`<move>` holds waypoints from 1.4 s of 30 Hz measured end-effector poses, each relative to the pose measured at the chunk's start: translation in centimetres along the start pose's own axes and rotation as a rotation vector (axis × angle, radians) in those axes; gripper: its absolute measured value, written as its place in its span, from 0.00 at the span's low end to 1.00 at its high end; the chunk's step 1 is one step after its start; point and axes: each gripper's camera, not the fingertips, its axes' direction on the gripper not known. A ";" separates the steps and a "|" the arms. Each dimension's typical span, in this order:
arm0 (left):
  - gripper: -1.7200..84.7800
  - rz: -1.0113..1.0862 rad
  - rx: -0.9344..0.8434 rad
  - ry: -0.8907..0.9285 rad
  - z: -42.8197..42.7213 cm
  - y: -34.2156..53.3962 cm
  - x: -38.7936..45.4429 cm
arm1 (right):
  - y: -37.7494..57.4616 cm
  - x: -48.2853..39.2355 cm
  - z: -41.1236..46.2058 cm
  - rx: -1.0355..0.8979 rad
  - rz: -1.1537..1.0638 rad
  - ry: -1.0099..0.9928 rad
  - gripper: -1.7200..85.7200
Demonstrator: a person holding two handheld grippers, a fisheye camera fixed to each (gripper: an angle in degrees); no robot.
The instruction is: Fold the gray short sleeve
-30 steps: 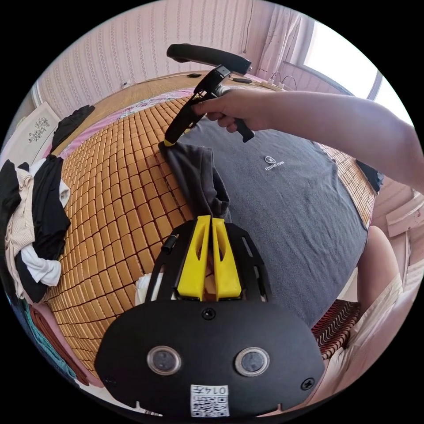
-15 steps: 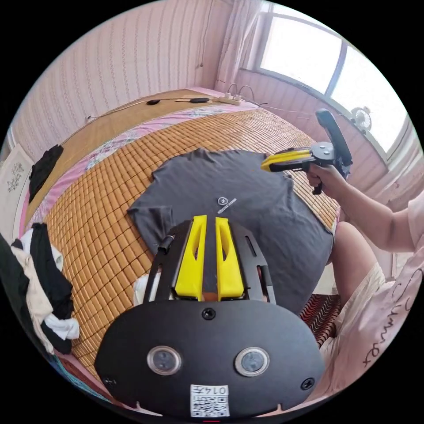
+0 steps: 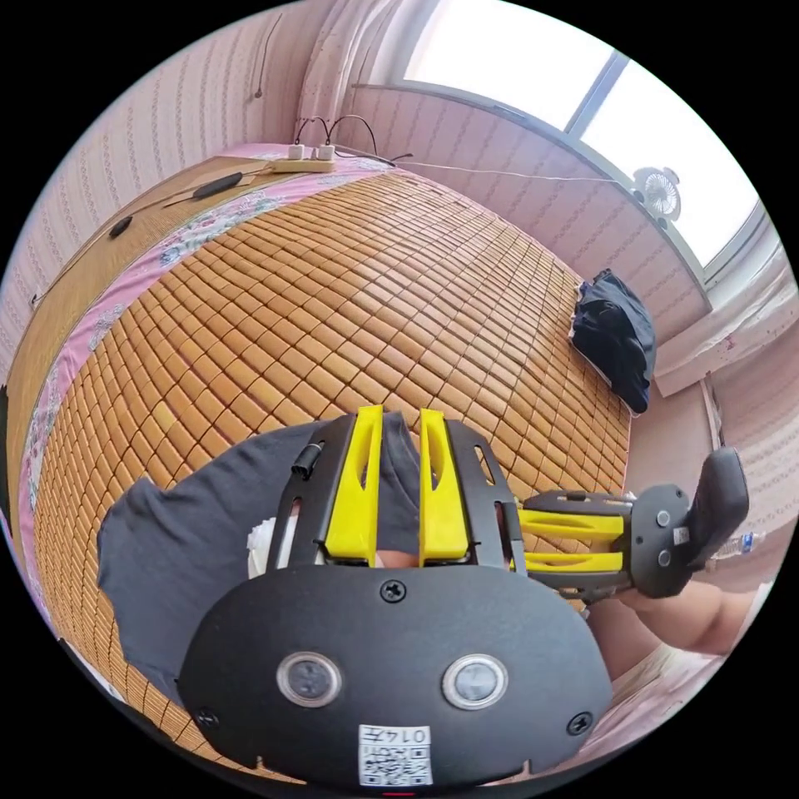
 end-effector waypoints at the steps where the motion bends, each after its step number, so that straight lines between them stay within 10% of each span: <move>1: 0.10 0.006 -0.018 -0.010 0.7 -0.5 0.2 | 0.2 0.1 0.1 -0.002 -0.008 0.005 0.07; 42: 0.08 -0.123 -0.066 -0.072 1.2 2.6 -13.0 | 1.7 -1.9 0.5 -0.059 -0.353 -0.158 0.05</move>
